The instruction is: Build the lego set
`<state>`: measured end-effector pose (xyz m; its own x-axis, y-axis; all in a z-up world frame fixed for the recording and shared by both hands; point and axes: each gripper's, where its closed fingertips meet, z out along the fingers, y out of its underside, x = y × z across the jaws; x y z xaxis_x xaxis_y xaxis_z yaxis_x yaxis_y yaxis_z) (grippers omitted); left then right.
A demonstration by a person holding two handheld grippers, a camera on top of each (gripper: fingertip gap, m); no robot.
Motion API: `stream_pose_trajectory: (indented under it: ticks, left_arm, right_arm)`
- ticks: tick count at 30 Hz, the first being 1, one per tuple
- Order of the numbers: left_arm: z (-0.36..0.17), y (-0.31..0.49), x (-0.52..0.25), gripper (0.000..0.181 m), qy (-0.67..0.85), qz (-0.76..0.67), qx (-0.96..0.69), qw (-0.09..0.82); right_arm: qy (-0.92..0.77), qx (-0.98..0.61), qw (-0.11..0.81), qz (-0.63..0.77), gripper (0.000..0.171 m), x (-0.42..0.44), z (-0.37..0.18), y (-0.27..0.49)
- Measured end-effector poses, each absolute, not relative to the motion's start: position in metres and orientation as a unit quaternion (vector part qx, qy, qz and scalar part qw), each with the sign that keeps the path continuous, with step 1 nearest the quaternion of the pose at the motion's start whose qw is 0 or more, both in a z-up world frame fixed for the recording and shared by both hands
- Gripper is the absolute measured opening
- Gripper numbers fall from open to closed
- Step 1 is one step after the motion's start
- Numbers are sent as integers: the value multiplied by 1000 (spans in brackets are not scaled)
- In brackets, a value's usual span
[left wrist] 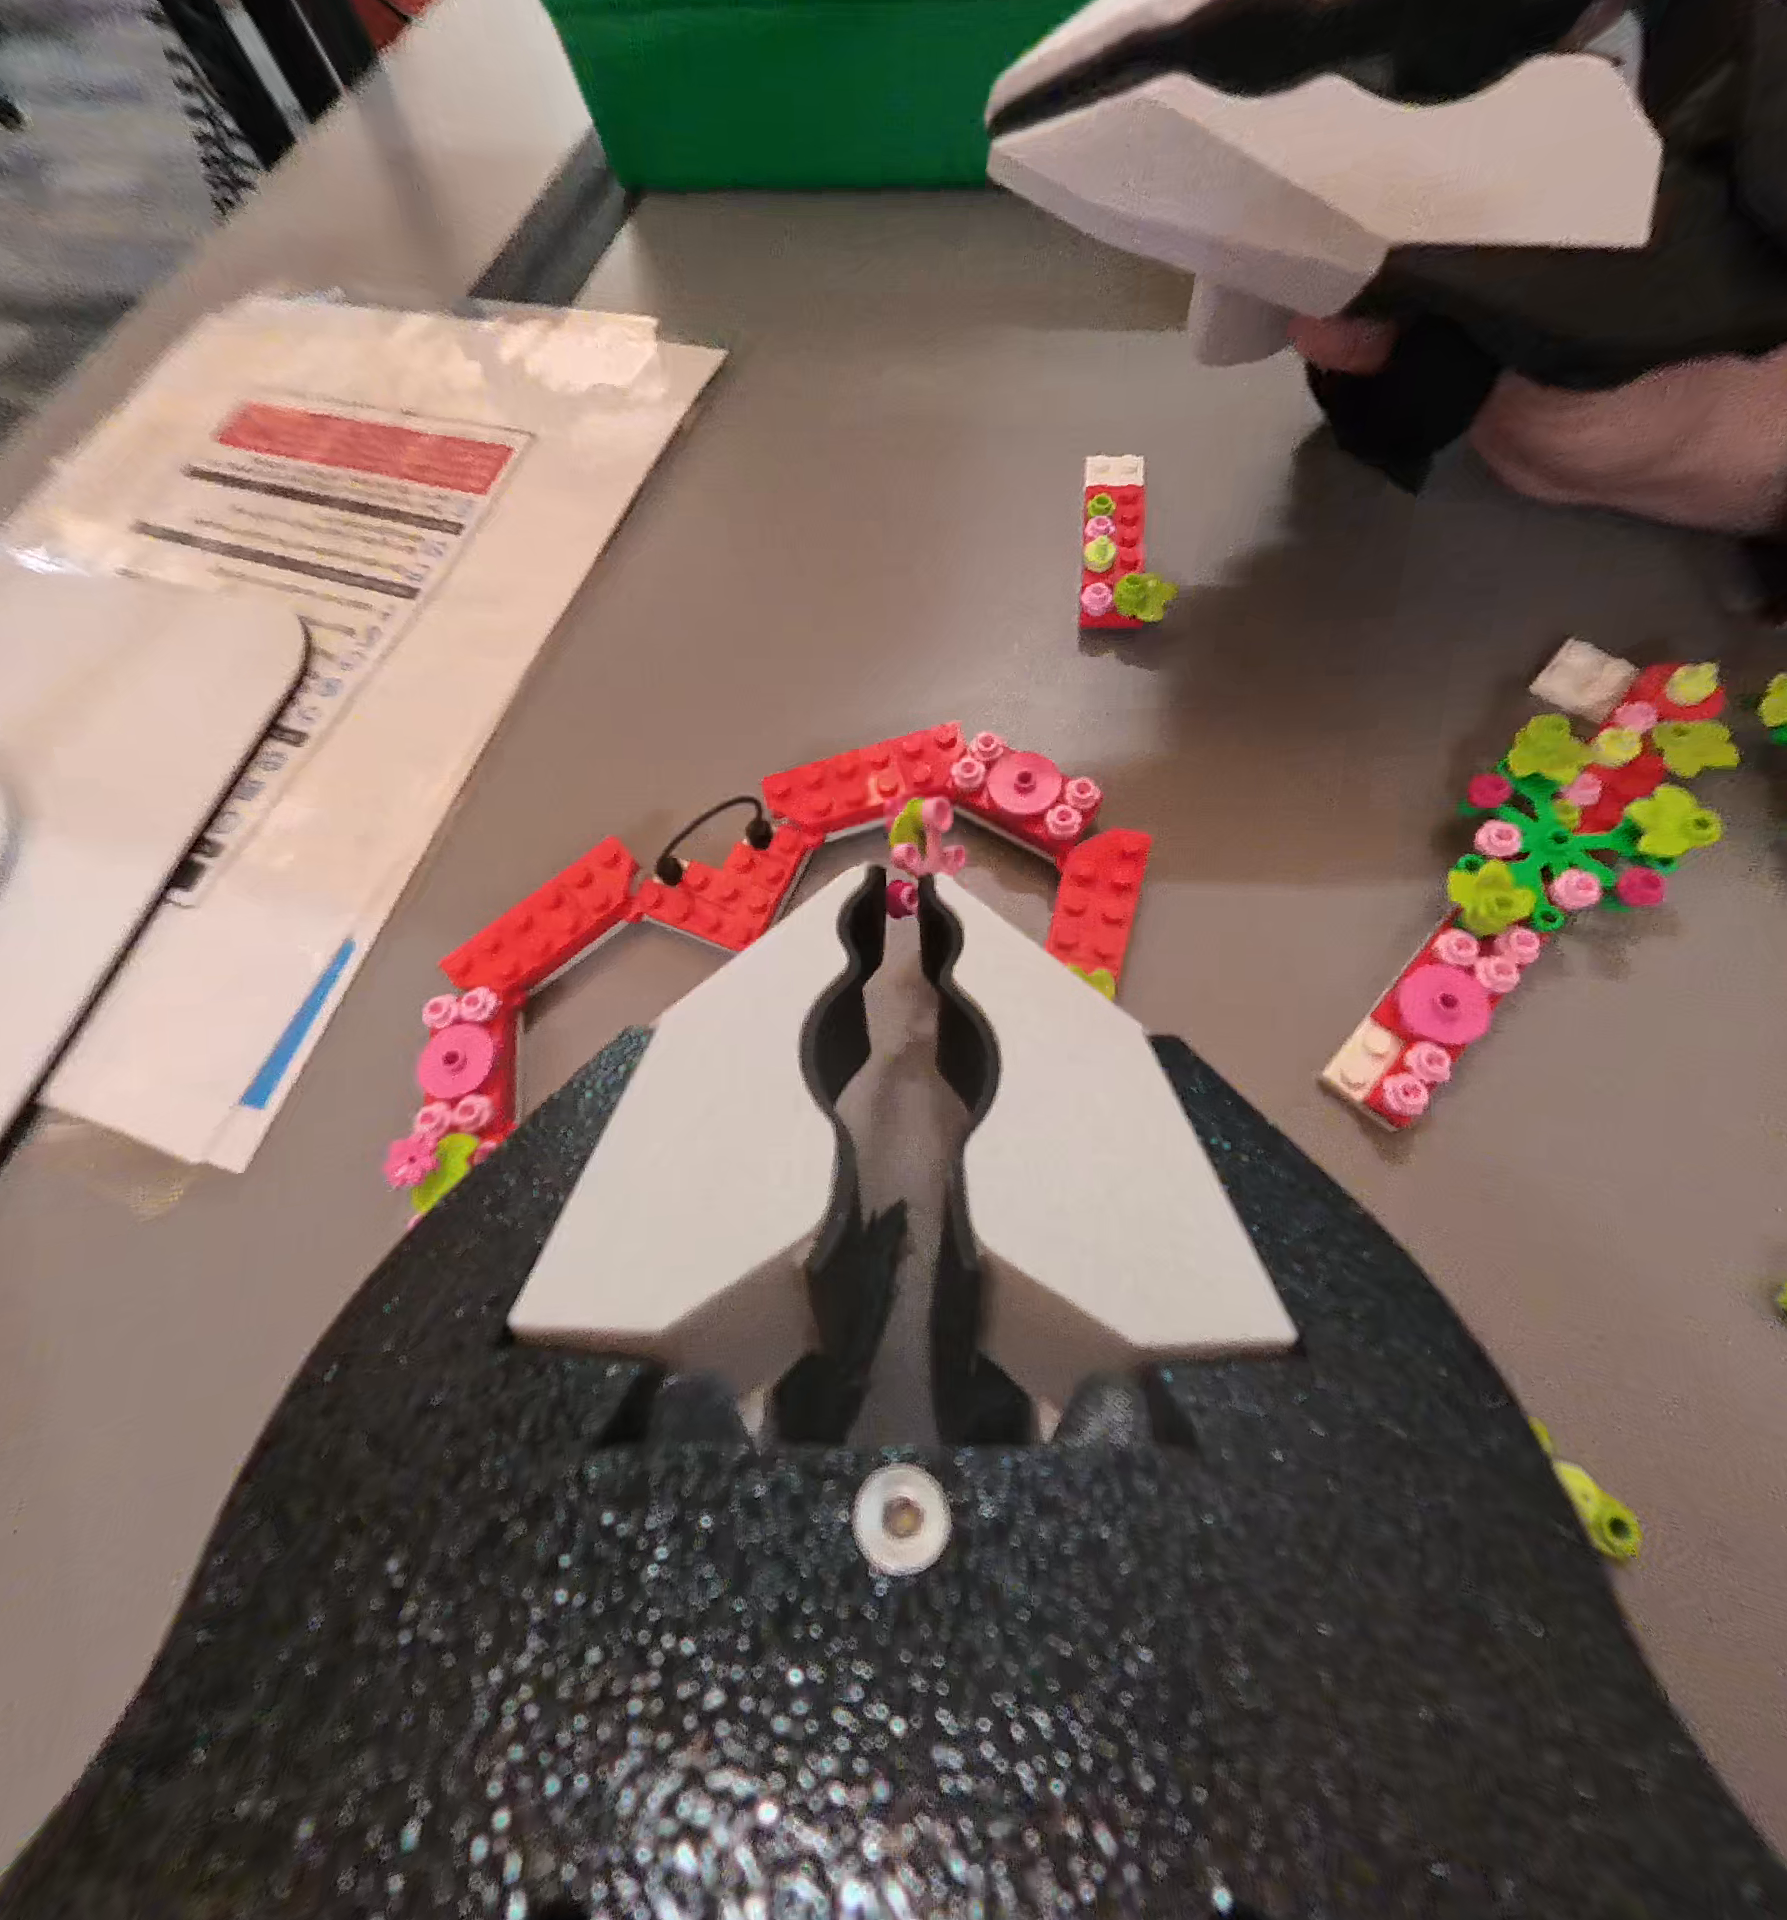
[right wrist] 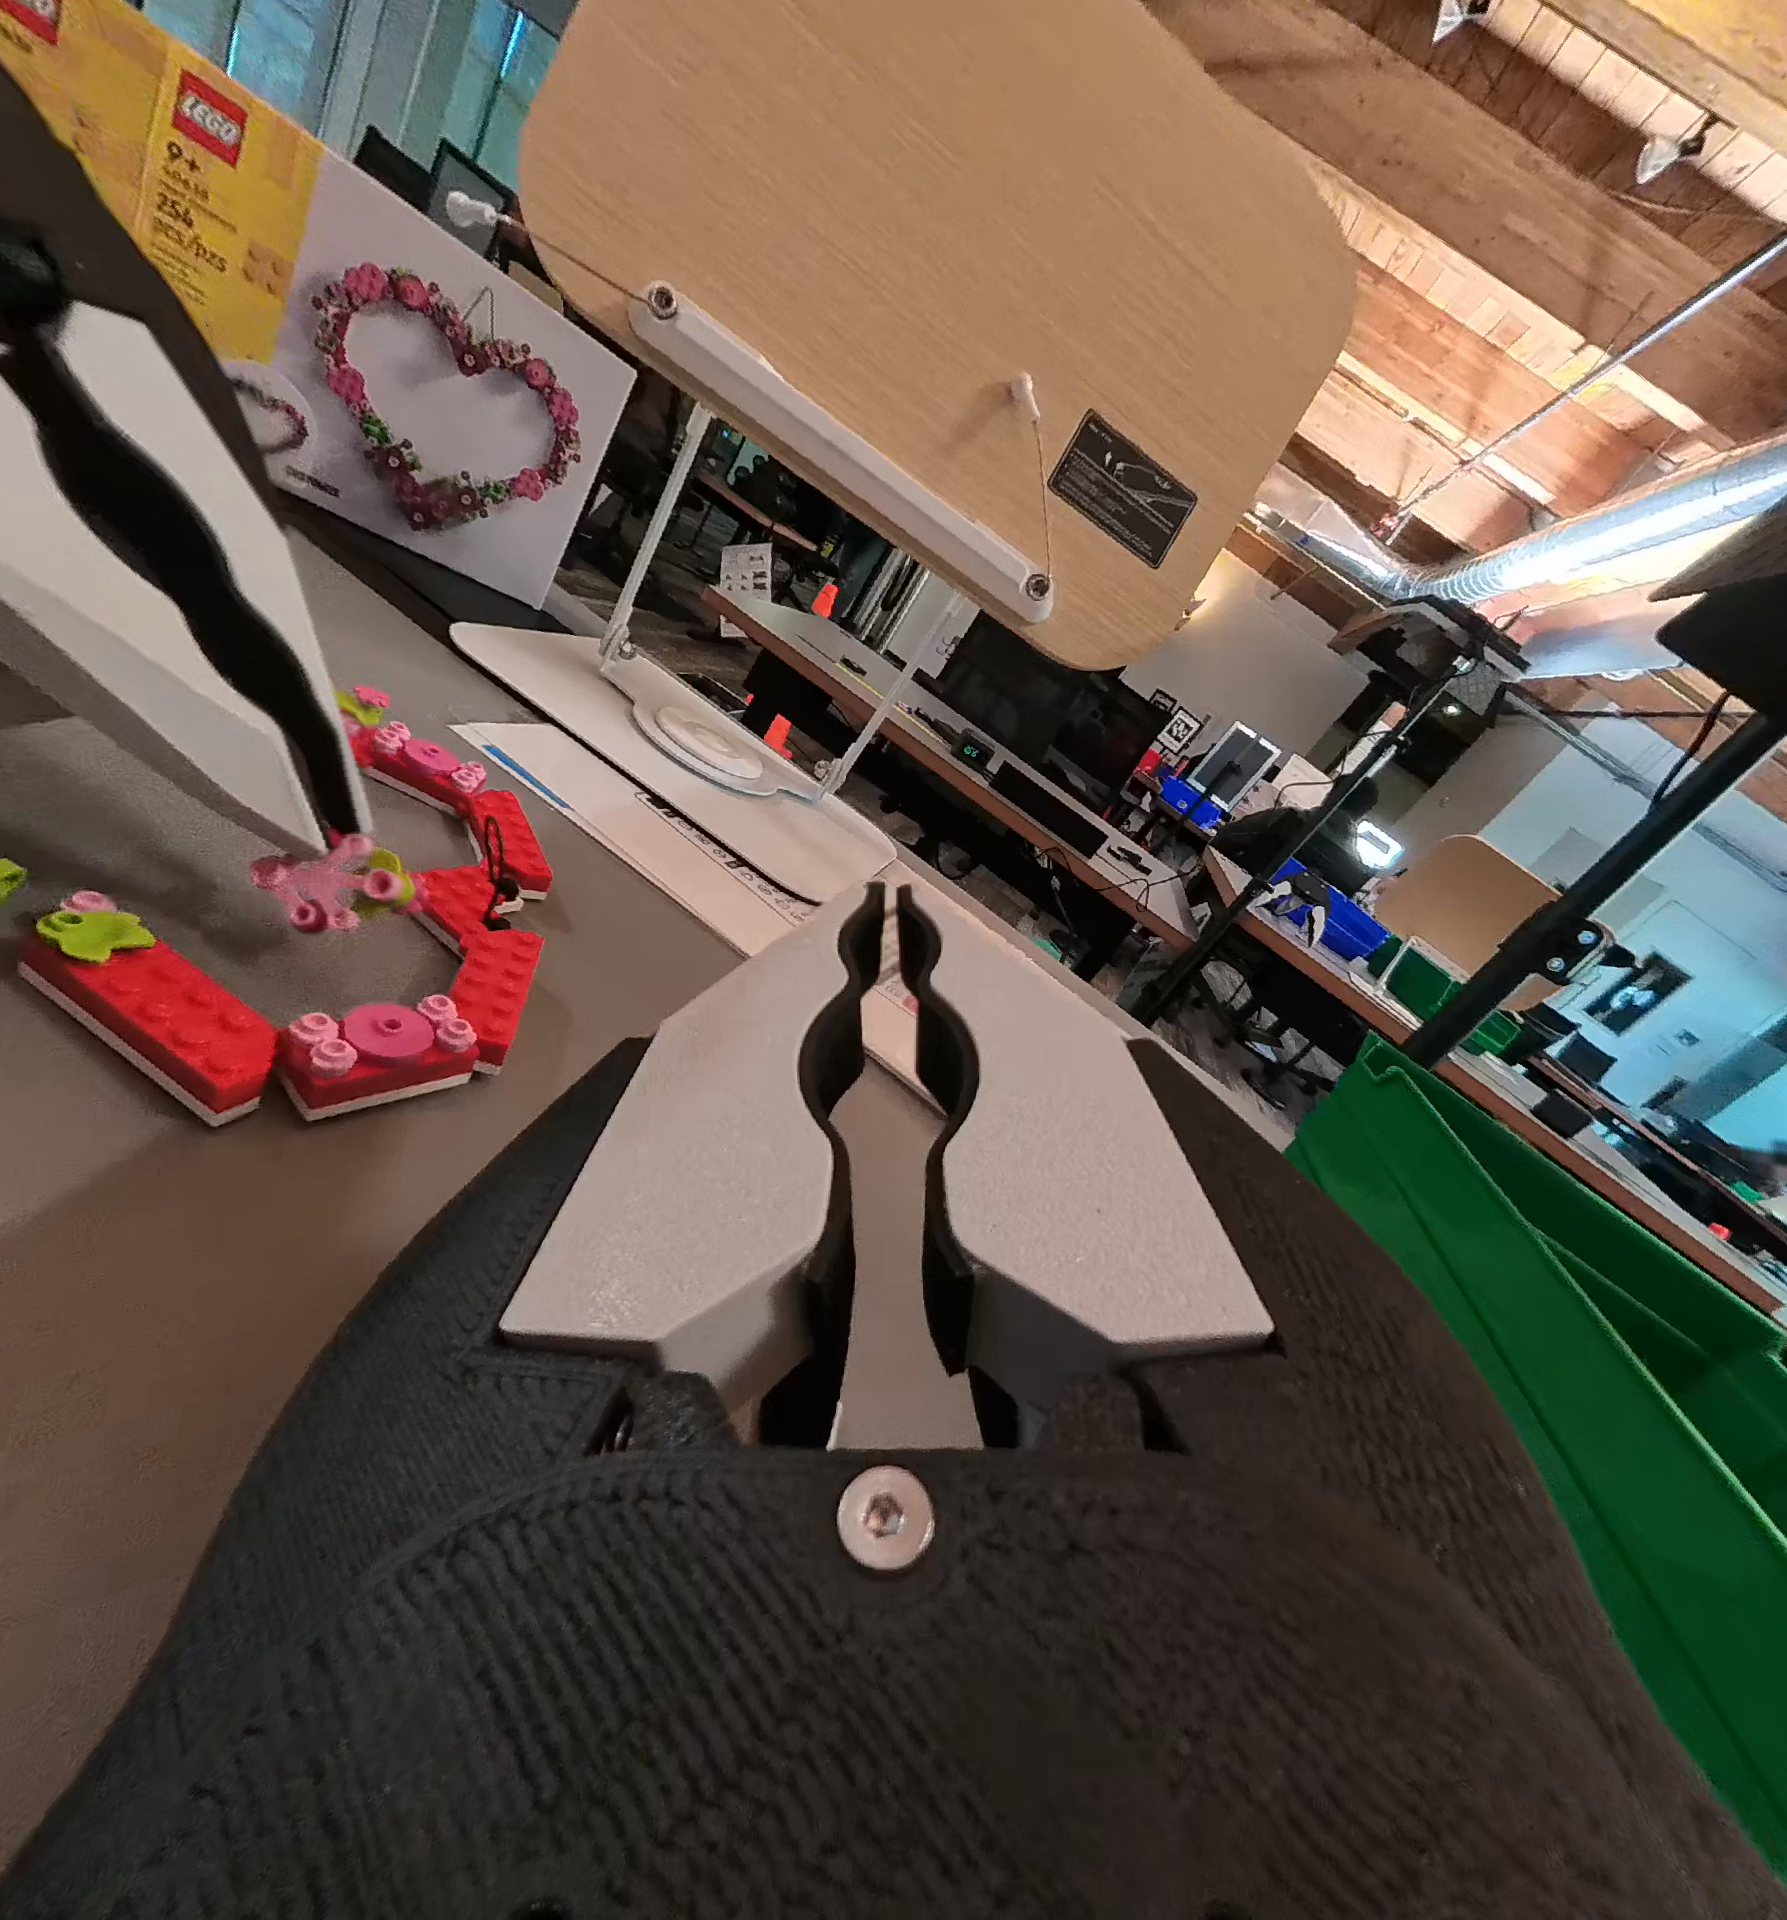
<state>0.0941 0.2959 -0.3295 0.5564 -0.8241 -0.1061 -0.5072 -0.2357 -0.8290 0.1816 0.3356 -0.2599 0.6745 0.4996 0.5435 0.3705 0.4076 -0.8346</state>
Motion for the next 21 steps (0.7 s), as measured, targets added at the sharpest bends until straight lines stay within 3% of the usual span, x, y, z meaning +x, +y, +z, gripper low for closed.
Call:
stream_pose_trajectory:
  ticks: [3, 7, 10, 15, 21]
  left_arm:
    - [-306, 287, 91, 3, 459, -128, -711, 517]
    - [-270, 253, 92, 3, 520, -16, -588, 620]
    - [-272, 223, 98, 3, 569, 56, -515, 639]
    - [-276, 186, 109, 3, 605, 74, -452, 652]
    - [-280, 180, 112, 2, 622, 94, -433, 646]
  right_arm:
    - [-421, -521, 735, 107, 10, 171, -255, 319]
    - [-507, -483, 667, 253, 25, 140, -245, 255]
    - [-578, -466, 626, 238, 35, 129, -249, 219]
    - [-672, -440, 575, 156, 31, 112, -274, 188]
    - [-695, -428, 563, 130, 14, 108, -285, 179]
